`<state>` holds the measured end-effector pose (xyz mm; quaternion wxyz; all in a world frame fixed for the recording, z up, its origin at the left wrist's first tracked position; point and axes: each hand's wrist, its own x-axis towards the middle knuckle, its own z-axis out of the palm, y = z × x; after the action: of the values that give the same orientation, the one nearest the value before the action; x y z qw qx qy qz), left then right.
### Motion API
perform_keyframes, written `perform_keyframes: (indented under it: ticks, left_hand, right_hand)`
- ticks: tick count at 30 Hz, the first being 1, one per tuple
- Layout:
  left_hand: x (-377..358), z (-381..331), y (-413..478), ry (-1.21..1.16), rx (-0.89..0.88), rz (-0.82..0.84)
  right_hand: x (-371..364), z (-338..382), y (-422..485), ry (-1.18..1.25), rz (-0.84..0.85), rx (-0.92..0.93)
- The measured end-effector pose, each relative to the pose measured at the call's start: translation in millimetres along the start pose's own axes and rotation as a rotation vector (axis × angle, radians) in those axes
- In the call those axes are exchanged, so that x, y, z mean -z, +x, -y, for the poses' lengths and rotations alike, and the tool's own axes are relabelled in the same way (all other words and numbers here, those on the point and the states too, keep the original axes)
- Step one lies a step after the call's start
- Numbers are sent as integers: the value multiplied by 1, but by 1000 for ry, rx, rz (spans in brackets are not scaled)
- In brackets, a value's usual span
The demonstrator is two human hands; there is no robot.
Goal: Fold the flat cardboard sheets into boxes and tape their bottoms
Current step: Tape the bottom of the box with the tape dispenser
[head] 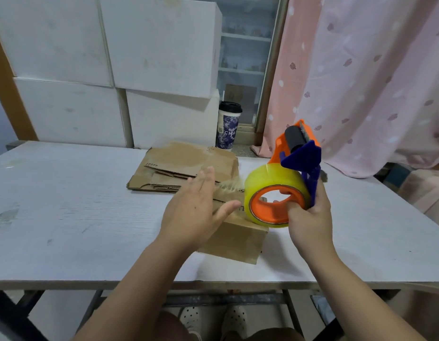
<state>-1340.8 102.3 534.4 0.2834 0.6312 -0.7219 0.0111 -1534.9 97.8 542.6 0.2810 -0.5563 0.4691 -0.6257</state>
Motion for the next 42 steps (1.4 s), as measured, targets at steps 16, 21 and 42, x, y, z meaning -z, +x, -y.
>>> perform_keyframes:
  ticks: [16,21,42]
  left_hand:
    - [-13,5,-2,-13,-41,85]
    - [-8,3,-3,4,-46,85]
    - [-2,0,-5,57,-114,156]
  right_hand:
    - [25,1,25,-235,41,101]
    - [38,-3,24,-392,30,201]
    - [48,-64,-9,-308,132,38]
